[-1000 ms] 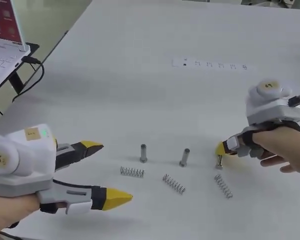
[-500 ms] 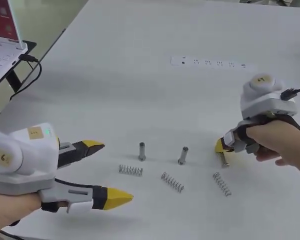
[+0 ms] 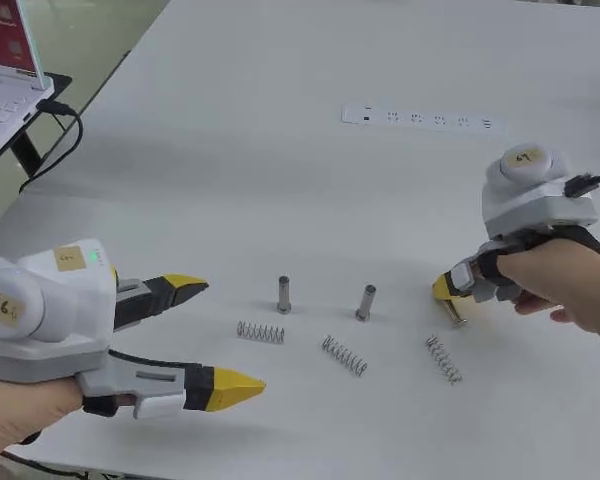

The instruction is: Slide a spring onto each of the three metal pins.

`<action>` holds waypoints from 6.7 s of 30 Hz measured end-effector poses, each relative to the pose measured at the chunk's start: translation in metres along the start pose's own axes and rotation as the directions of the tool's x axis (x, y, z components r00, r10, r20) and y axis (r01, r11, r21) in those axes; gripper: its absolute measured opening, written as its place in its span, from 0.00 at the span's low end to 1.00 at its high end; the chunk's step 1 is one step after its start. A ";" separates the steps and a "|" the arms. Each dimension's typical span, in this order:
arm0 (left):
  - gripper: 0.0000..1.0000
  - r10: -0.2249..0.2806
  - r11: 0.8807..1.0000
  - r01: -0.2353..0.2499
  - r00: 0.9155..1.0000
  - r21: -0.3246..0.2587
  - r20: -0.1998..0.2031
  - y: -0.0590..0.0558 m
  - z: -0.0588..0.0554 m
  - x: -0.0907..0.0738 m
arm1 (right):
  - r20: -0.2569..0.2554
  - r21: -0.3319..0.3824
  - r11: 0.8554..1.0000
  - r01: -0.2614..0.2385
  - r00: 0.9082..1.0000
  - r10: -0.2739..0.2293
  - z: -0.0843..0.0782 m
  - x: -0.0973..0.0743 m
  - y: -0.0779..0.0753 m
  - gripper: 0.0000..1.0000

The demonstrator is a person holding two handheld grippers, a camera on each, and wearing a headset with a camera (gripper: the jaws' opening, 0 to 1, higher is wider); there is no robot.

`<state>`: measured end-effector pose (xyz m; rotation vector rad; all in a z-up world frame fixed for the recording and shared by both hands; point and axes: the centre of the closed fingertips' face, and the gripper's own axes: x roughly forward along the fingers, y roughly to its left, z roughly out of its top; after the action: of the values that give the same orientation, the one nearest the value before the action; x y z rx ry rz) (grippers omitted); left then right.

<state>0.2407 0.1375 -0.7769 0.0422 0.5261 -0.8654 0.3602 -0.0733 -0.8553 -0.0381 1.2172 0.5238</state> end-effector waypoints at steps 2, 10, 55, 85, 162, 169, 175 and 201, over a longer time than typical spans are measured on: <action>0.77 0.001 1.000 -0.001 1.000 -0.001 0.001 0.000 0.000 0.000 | 0.014 -0.011 1.000 -0.018 1.000 0.018 0.000 -0.001 0.002 0.04; 0.77 -0.001 1.000 0.001 1.000 -0.004 0.000 -0.003 0.000 0.002 | 0.044 -0.047 0.998 -0.045 0.998 0.047 -0.001 -0.006 0.004 0.04; 0.76 -0.001 1.000 0.001 1.000 0.001 -0.008 -0.003 0.001 0.004 | 0.291 -0.178 0.980 -0.085 0.947 0.135 -0.002 -0.037 0.015 0.04; 0.76 0.011 1.000 -0.011 1.000 0.001 0.000 0.000 0.004 0.003 | 0.363 -0.242 0.969 -0.046 0.922 0.134 0.005 -0.038 0.018 0.04; 0.84 0.026 1.000 -0.025 1.000 -0.014 0.013 0.008 0.007 0.001 | 0.367 -0.430 0.903 0.018 0.917 0.156 -0.009 -0.062 0.033 0.55; 0.86 0.036 0.999 -0.036 0.999 -0.007 0.010 0.010 0.006 0.001 | 0.377 -0.426 0.905 0.020 0.913 0.157 -0.015 -0.070 0.031 0.55; 0.87 0.040 0.999 -0.040 0.999 -0.007 0.011 0.011 0.006 0.000 | 0.378 -0.428 0.904 0.027 0.913 0.152 -0.023 -0.075 0.028 0.55; 0.84 0.052 0.998 -0.052 0.999 -0.019 0.012 0.012 0.003 -0.004 | 0.280 -0.448 0.894 -0.021 0.946 0.163 -0.057 -0.064 0.038 0.34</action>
<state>0.2485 0.1479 -0.7747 0.0332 0.5188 -0.8094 0.2792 -0.0804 -0.8091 -0.2743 0.7742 0.8516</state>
